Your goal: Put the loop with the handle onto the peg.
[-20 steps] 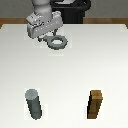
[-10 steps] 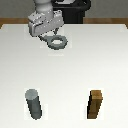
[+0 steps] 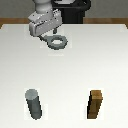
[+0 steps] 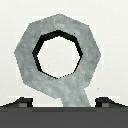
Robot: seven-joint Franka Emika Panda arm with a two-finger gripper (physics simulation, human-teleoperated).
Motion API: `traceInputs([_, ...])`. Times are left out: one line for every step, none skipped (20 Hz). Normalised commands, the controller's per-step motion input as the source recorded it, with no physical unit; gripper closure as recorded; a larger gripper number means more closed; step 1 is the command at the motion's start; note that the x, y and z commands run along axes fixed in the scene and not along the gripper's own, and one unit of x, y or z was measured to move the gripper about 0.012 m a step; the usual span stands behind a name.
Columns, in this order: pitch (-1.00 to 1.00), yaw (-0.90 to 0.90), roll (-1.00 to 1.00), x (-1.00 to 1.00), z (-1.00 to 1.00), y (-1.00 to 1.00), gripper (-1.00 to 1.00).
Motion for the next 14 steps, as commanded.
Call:
traceInputs([0.00, 0.00, 0.00, 0.00, 0.00, 0.00, -1.00])
traceInputs([0.00, 0.00, 0.00, 0.00, 0.00, 0.00, -1.00])
traceInputs([0.00, 0.00, 0.00, 0.00, 0.00, 0.00, -1.00])
traceInputs([0.00, 0.00, 0.00, 0.00, 0.00, 0.00, -1.00])
traceInputs([0.00, 0.00, 0.00, 0.00, 0.00, -1.00, -1.00])
traceInputs([0.00, 0.00, 0.00, 0.00, 0.00, 0.00, -1.00])
traceInputs([0.00, 0.00, 0.00, 0.00, -1.00, 0.00, -1.00])
traceInputs([0.00, 0.00, 0.00, 0.00, 0.00, 0.00, -1.00])
traceInputs([0.00, 0.00, 0.00, 0.00, 0.00, 0.00, -1.00])
traceInputs([0.00, 0.00, 0.00, 0.00, -1.00, 0.00, -1.00])
traceInputs([0.00, 0.00, 0.00, 0.00, 0.00, 0.00, -1.00])
traceInputs([0.00, 0.00, 0.00, 0.00, 0.00, 0.00, -1.00])
traceInputs([0.00, 0.00, 0.00, 0.00, 0.00, 0.00, 1.00])
traceInputs([0.00, 0.00, 0.00, 0.00, 0.00, 0.00, 1.00])
